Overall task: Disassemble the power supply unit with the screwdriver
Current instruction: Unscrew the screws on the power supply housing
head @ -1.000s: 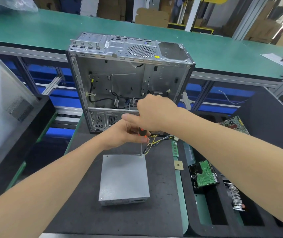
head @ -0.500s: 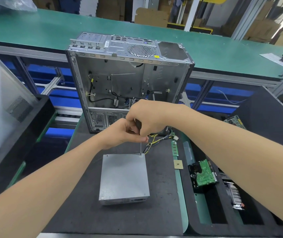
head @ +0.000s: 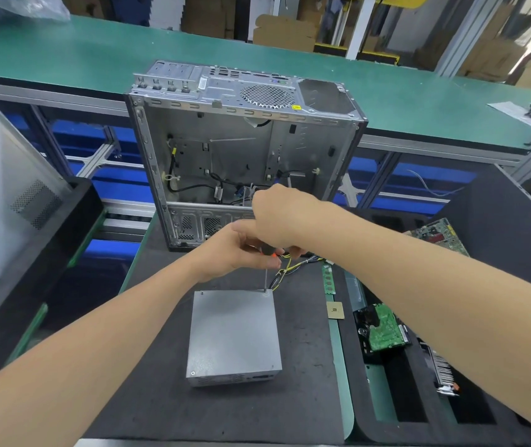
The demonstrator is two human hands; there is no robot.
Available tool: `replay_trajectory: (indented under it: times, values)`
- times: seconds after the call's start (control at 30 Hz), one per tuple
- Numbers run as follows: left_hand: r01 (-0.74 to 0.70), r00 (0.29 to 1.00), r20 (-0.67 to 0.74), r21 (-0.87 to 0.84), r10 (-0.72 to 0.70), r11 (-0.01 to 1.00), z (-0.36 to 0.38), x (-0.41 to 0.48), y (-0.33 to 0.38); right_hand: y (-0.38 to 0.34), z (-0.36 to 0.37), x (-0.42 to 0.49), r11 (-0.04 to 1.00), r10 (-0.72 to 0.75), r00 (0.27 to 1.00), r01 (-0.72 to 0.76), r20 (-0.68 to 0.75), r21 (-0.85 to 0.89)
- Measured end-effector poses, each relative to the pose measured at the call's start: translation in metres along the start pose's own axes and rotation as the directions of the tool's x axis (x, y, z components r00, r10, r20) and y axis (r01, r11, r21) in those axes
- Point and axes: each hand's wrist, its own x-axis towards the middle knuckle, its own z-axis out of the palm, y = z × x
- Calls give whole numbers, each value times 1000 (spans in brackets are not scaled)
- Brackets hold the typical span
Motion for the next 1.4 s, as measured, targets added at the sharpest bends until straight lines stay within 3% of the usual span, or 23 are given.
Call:
replay_trajectory:
  times: [0.2, 0.4, 0.6, 0.73, 0.83, 0.97, 1.13, 1.4]
  values:
    - [43, 999, 6, 25, -43, 999, -3, -1, -2, 7, -9, 1, 967, -249, 962, 253, 111, -23]
    - [48, 999, -2, 51, -48, 998, -4, -1, -1, 13, -14, 1, 913, -370, 910, 393, 190, -106]
    - [47, 999, -22, 22, -47, 999, 0, -1, 1, 19, -12, 3, 929, -364, 920, 370, 144, -21]
    - [19, 1000, -23, 44, -18, 999, 2, 2, 2, 19, -2, 2, 994, -113, 982, 111, -150, -22]
    - [11, 1000, -20, 25, -10, 1000, 3, 5, 2, 13, 6, 3, 1000, 0, 992, 0, -128, 4]
    - [5, 1000, -12, 42, -5, 999, 2, 5, 0, 17, 2, 4, 992, -127, 992, 127, -19, -12]
    - [29, 999, -16, 45, -28, 999, 1, 6, -4, 25, -8, 0, 938, -345, 934, 346, 90, 0]
    - [-3, 1000, 3, 20, 3, 1000, 2, 7, -8, 23, -8, -2, 909, -409, 902, 416, 140, -26]
